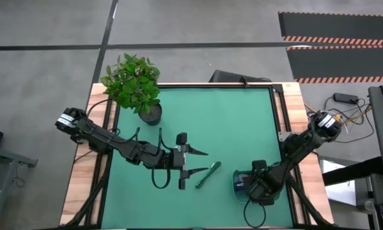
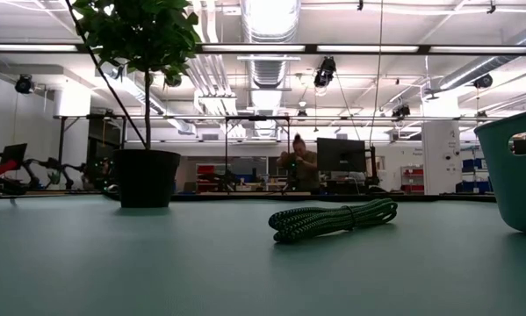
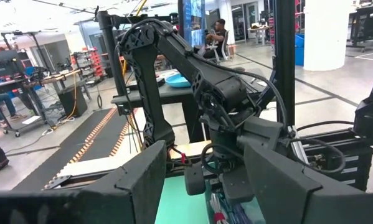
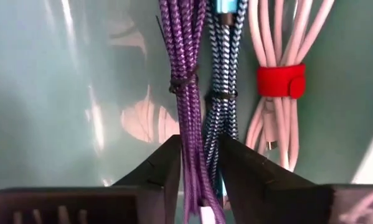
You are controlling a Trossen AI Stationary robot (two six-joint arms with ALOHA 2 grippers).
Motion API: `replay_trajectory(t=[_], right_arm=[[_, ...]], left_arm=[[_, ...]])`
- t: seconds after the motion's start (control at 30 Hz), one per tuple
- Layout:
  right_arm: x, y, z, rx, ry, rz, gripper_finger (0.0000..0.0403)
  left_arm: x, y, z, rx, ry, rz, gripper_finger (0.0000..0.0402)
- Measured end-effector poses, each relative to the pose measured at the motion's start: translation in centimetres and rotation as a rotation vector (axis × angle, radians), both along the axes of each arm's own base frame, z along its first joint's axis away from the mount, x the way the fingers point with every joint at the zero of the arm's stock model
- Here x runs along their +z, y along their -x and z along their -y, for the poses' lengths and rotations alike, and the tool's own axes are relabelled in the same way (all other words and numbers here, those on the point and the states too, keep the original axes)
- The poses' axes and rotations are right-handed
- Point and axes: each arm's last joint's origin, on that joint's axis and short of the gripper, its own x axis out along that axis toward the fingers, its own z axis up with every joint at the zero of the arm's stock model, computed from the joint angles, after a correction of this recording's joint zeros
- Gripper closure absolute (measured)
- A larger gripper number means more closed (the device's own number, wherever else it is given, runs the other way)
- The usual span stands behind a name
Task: Pick and place USB-C Cables
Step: Put the black green charger cable into the green bin
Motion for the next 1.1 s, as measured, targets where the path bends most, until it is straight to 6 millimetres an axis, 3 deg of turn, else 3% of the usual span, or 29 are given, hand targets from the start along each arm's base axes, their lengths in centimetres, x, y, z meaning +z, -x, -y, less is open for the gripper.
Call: replay_trajectory(t=[0.37, 0.9, 1.1], right_arm=[[3.9, -0.9, -0.7, -0.006, -0.023, 0.083, 0.0281], [9.0, -0.8, 1.4, 0.09, 0.283, 0.736, 0.0304], [9.8, -2.7, 1.9, 0.119, 0.298, 0.899, 0.0314]], left_arm=[[-0.8, 0.0, 0.0, -0.001, 0.106, -0.076, 0.0201], [-3.0, 0.5, 0.4, 0.039, 0.414, -0.282, 0.0201], [-3.3, 1.2, 1.8, 0.014, 0.456, -0.321, 0.0201]])
